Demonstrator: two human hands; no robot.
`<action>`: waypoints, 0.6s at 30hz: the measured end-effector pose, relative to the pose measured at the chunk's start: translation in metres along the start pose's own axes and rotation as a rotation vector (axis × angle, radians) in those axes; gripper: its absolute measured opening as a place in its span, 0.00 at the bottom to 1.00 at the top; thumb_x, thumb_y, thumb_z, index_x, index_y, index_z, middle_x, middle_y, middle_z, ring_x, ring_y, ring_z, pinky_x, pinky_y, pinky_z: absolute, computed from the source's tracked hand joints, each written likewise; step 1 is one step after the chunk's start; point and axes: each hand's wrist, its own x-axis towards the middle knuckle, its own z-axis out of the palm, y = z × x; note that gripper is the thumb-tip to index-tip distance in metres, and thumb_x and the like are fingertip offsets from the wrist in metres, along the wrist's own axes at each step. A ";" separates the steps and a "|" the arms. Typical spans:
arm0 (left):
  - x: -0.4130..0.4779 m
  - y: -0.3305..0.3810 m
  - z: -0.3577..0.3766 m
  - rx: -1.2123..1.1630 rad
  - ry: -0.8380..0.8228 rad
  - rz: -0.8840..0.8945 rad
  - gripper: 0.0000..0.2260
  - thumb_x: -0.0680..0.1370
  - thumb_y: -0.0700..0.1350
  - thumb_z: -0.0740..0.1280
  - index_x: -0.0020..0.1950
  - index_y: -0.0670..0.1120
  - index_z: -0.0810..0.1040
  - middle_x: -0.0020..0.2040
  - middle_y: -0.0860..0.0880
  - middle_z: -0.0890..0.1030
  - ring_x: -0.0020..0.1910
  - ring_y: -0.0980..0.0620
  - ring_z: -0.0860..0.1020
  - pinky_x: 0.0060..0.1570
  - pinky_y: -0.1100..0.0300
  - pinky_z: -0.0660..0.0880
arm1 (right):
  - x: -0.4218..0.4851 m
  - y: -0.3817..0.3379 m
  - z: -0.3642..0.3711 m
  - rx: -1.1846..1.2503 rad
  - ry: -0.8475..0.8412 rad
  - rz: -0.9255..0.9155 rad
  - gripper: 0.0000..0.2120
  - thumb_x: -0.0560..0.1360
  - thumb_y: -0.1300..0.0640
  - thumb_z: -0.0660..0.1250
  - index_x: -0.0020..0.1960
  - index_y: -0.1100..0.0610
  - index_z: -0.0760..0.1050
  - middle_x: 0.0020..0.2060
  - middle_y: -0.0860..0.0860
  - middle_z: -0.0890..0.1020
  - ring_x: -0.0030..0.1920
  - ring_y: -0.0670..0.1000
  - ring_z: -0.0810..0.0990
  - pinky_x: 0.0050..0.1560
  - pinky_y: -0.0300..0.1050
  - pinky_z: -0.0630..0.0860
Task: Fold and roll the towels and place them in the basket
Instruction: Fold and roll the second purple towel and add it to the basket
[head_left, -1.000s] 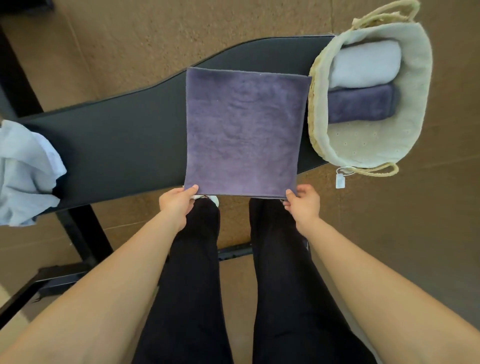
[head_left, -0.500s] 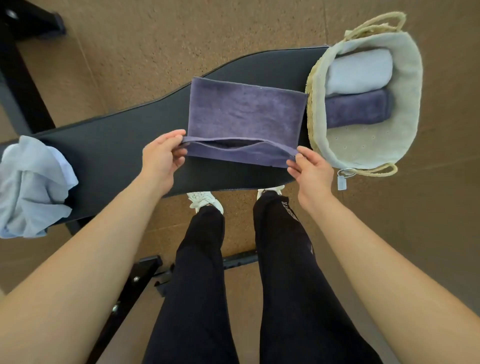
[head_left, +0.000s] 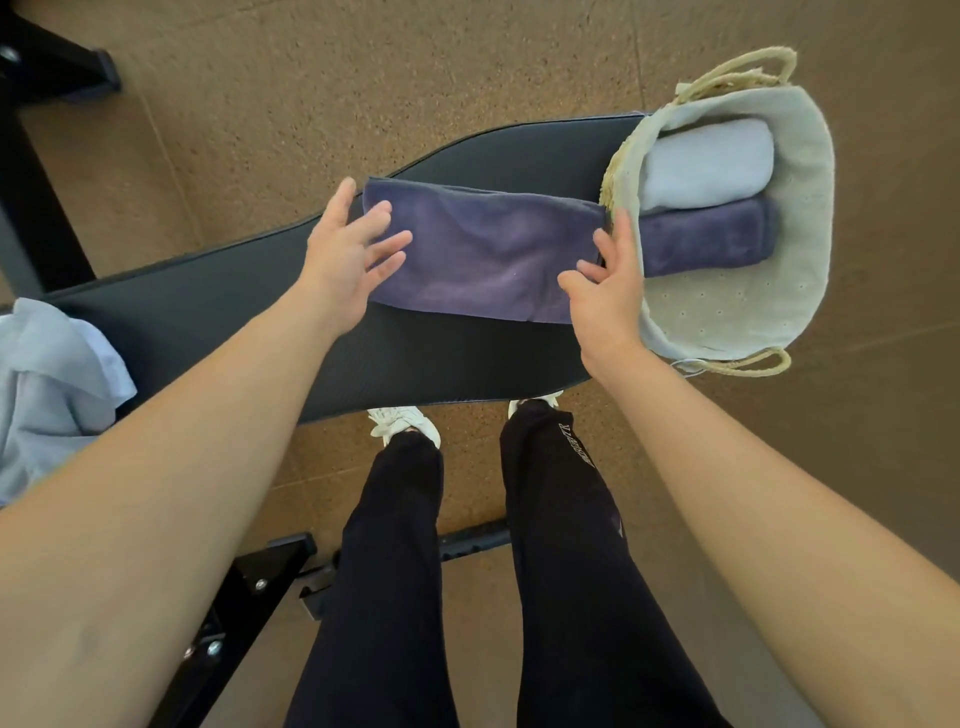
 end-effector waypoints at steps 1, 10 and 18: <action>0.000 -0.006 -0.001 0.050 0.034 0.012 0.32 0.81 0.45 0.70 0.82 0.55 0.60 0.66 0.52 0.80 0.57 0.52 0.85 0.56 0.59 0.81 | 0.000 0.002 0.000 -0.044 -0.016 -0.031 0.40 0.78 0.69 0.66 0.82 0.48 0.53 0.76 0.50 0.68 0.65 0.48 0.76 0.61 0.39 0.78; 0.002 -0.069 -0.012 0.576 0.327 0.050 0.26 0.78 0.46 0.74 0.74 0.49 0.69 0.61 0.51 0.78 0.58 0.52 0.78 0.59 0.56 0.75 | -0.001 0.059 0.002 -0.869 -0.328 -0.238 0.27 0.79 0.60 0.69 0.76 0.50 0.67 0.79 0.49 0.62 0.78 0.54 0.58 0.77 0.52 0.63; -0.013 -0.090 -0.053 0.493 0.297 -0.062 0.08 0.76 0.52 0.74 0.46 0.48 0.81 0.44 0.52 0.83 0.46 0.51 0.80 0.48 0.56 0.78 | -0.017 0.072 0.007 -1.085 -0.400 -0.363 0.32 0.78 0.61 0.69 0.79 0.48 0.63 0.78 0.48 0.63 0.77 0.55 0.60 0.74 0.54 0.66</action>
